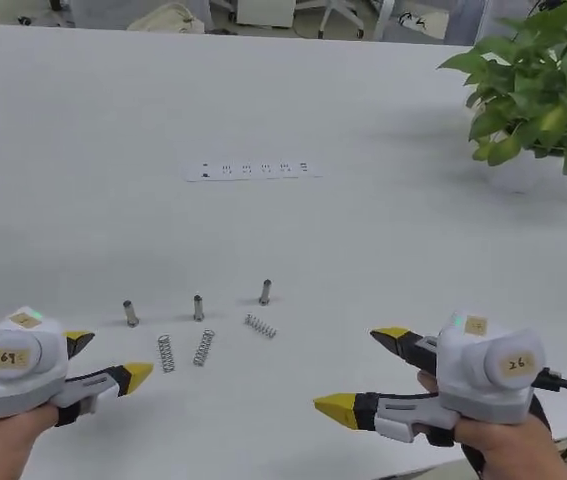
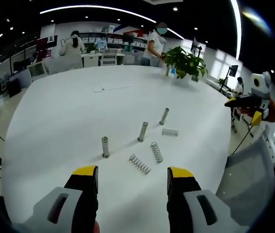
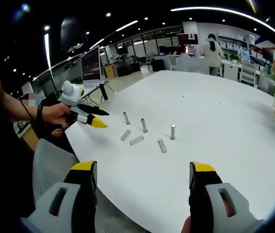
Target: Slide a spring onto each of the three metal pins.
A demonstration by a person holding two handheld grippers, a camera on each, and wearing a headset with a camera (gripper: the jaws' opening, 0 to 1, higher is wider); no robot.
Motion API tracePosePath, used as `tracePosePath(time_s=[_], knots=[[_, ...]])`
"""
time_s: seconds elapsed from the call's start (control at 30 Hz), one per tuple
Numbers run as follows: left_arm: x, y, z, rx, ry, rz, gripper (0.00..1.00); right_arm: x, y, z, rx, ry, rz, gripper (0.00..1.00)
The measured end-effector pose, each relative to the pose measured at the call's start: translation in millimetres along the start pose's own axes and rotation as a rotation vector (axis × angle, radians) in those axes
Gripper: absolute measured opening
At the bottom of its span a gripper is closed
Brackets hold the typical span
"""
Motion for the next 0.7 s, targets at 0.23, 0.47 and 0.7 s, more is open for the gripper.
tracePosePath(time_s=[0.23,0.47,0.7], knots=[[-3.3,1.5,16.4,-0.002,-0.011,-0.018,0.49,-4.4,-0.2,0.5,0.0,-0.003,0.012,0.77],[-11.4,5.0,32.8,-0.012,-0.034,-0.033,0.45,-7.1,2.3,-1.3,-0.006,-0.008,0.018,0.77],[-17.5,6.8,52.4,-0.024,-0.054,-0.036,0.42,-7.7,7.2,-5.7,-0.02,-0.01,0.022,0.77]])
Point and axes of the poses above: the centre of the closed fingertips' face, and the gripper's own axes: z roughly forward along the fingers, y roughly to its right, x roughly out of its top, the point moved 1 cm from there along -z, roughly backward along the fingers, and after that the axes turned 3 degrees about x, right-handed, at the moved point
